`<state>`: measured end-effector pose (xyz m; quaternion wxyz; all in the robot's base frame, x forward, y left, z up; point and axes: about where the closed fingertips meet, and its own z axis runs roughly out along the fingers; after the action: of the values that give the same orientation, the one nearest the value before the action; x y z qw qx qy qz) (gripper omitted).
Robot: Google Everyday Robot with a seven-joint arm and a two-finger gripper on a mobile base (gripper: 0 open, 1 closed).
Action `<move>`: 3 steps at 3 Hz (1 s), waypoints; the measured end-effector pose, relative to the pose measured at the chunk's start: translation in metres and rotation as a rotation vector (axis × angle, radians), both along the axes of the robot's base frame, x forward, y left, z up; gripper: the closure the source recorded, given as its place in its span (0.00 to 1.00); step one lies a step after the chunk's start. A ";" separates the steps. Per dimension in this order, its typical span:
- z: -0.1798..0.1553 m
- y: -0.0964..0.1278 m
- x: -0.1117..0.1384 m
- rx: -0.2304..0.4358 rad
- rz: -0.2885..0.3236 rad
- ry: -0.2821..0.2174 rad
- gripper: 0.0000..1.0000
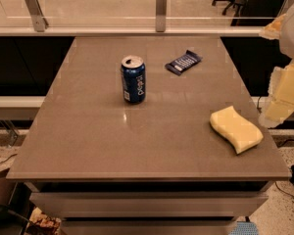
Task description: Pick rxbar blueberry
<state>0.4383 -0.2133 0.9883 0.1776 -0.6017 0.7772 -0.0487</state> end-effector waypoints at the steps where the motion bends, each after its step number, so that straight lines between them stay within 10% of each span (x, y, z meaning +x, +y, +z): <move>1: 0.004 0.000 0.002 -0.002 0.001 -0.010 0.00; 3: 0.020 -0.002 0.038 -0.003 0.020 -0.041 0.00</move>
Offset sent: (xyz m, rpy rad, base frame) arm 0.0430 -0.0050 0.0196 0.0045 -0.0290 0.0142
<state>0.4762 -0.2152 1.0082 0.1933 -0.6084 0.7674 -0.0605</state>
